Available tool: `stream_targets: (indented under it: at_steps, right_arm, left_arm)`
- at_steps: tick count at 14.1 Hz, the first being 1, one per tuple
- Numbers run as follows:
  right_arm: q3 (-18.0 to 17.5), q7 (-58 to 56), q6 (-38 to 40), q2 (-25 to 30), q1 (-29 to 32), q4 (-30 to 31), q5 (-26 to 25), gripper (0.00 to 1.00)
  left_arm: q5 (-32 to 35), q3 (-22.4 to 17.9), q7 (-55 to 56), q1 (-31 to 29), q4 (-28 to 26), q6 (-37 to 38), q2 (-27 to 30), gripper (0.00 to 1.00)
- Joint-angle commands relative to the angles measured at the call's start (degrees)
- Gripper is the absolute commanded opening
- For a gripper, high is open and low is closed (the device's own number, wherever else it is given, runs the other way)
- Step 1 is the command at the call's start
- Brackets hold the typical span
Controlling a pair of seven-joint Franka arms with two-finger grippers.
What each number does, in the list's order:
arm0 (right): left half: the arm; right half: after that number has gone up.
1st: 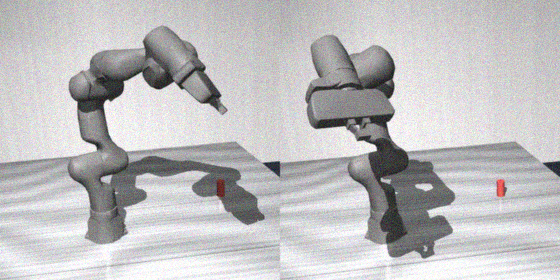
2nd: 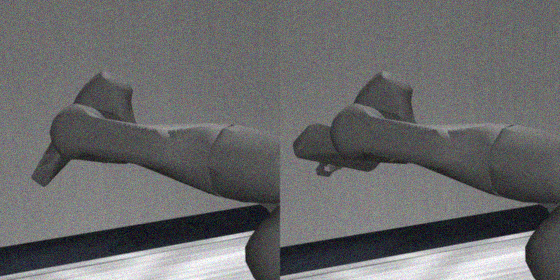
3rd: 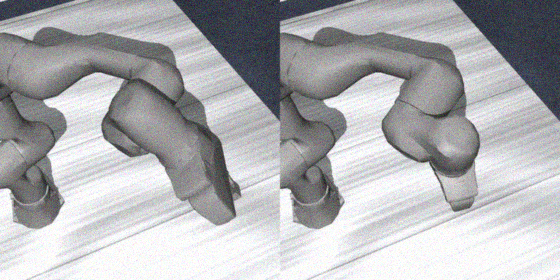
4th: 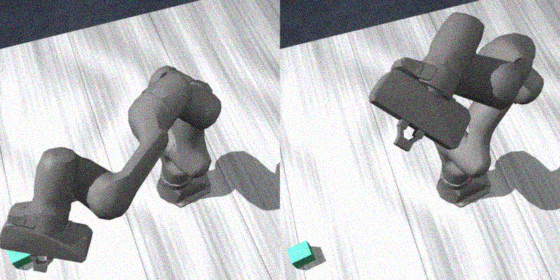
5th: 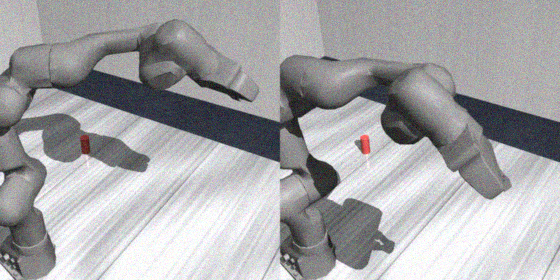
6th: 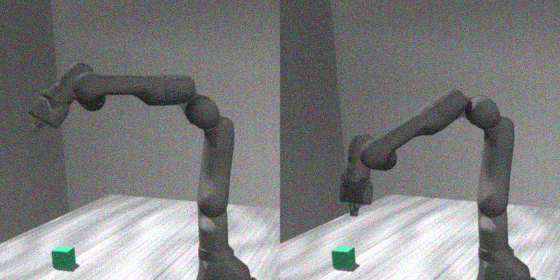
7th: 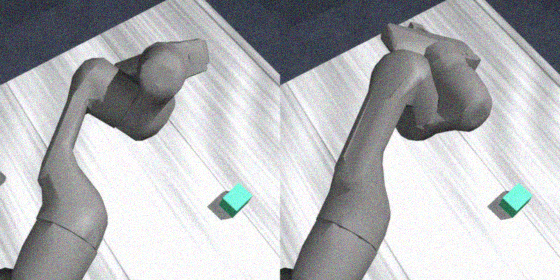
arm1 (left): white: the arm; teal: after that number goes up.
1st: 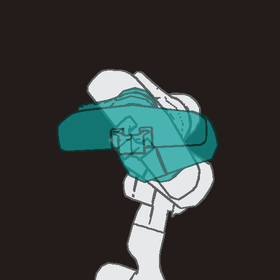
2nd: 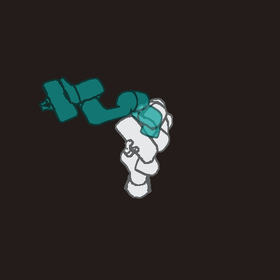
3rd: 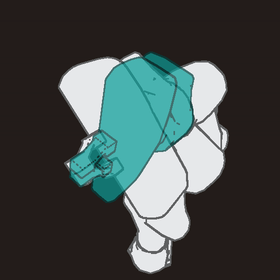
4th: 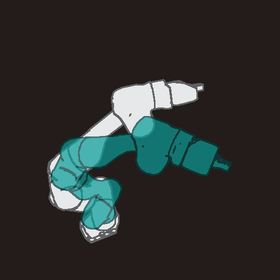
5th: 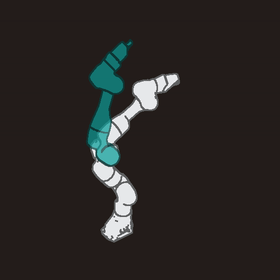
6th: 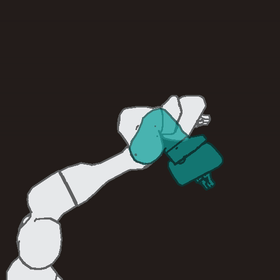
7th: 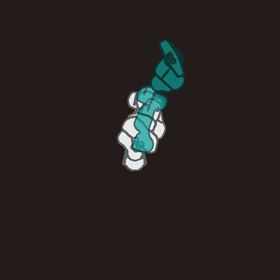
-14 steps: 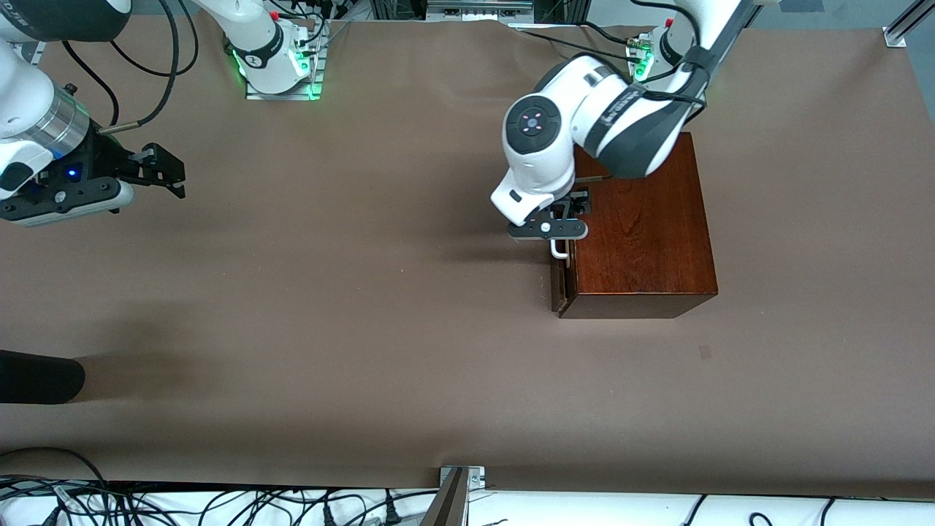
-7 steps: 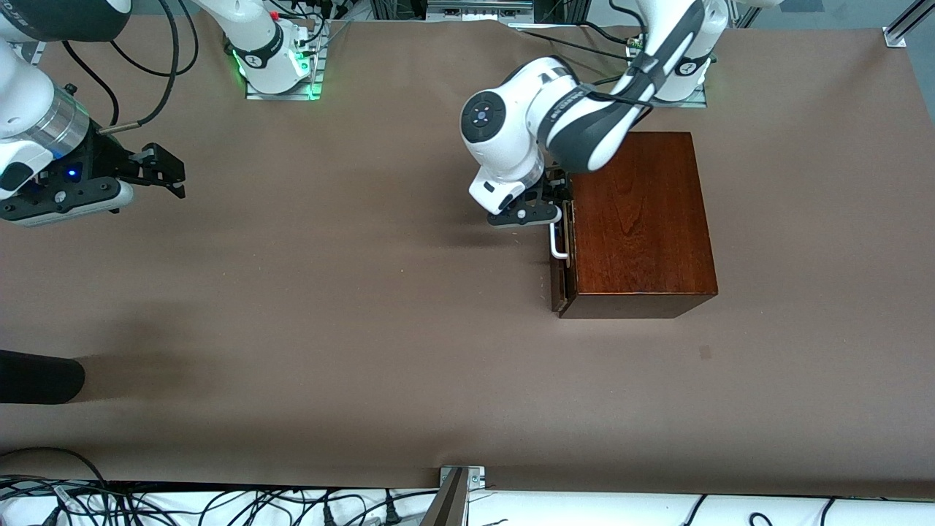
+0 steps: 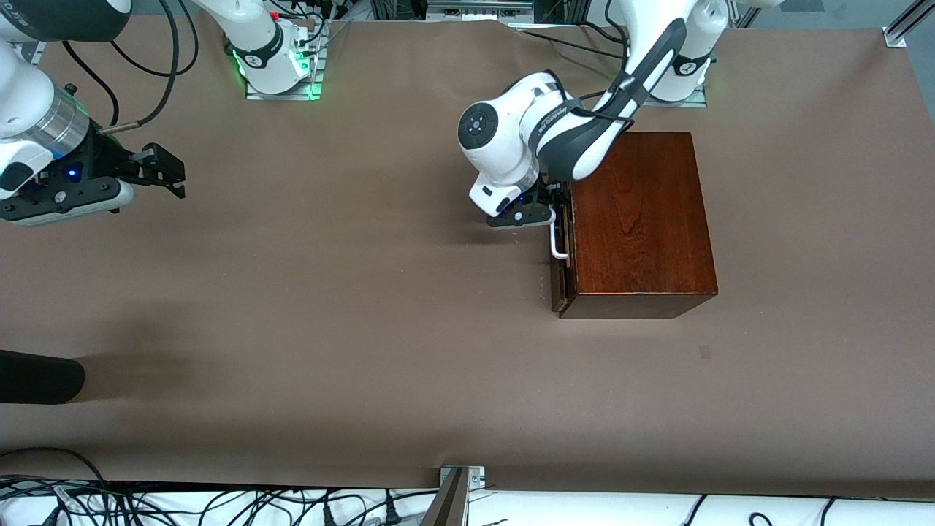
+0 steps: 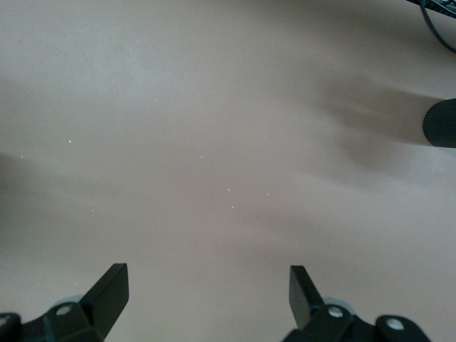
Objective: Open drawer, take yellow block, close drawer
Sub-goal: 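Pull the drawer open by its handle with the left gripper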
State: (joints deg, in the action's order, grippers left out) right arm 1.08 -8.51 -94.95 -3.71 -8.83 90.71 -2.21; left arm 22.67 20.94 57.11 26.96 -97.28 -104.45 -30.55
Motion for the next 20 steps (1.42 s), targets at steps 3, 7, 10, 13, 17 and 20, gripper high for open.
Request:
stream_targets:
  at_steps: [3, 7, 10, 13, 17, 20]
  right_arm:
    - [-0.3, -0.1, 0.1, -0.2, 0.5, -0.6, 0.0, 1.00]
    - [-0.3, -0.1, 0.1, -0.2, 0.5, -0.6, 0.0, 1.00]
    - [-0.3, -0.1, 0.1, -0.2, 0.5, -0.8, 0.0, 1.00]
    - [-0.3, -0.1, 0.1, -0.2, 0.5, -0.6, 0.0, 1.00]
    - [-0.3, -0.1, 0.1, -0.2, 0.5, -0.6, 0.0, 1.00]
    - [-0.3, -0.1, 0.1, -0.2, 0.5, -0.6, 0.0, 1.00]
  left_arm:
    - [1.9, 0.1, 1.5, 2.1, 0.1, -4.5, -2.6, 1.00]
    - [1.8, 0.1, 3.3, 2.5, 0.9, -8.4, -3.5, 1.00]
    - [0.9, 0.2, 3.9, 2.7, 1.5, -10.9, -4.8, 1.00]
    - [0.5, 0.2, 4.0, 4.0, 5.8, -11.7, -7.4, 1.00]
    - [-1.8, 0.0, 4.0, 5.6, 12.7, -11.7, -10.5, 1.00]
    - [-1.9, 0.1, 3.6, 6.3, 15.4, -11.7, -11.6, 1.00]
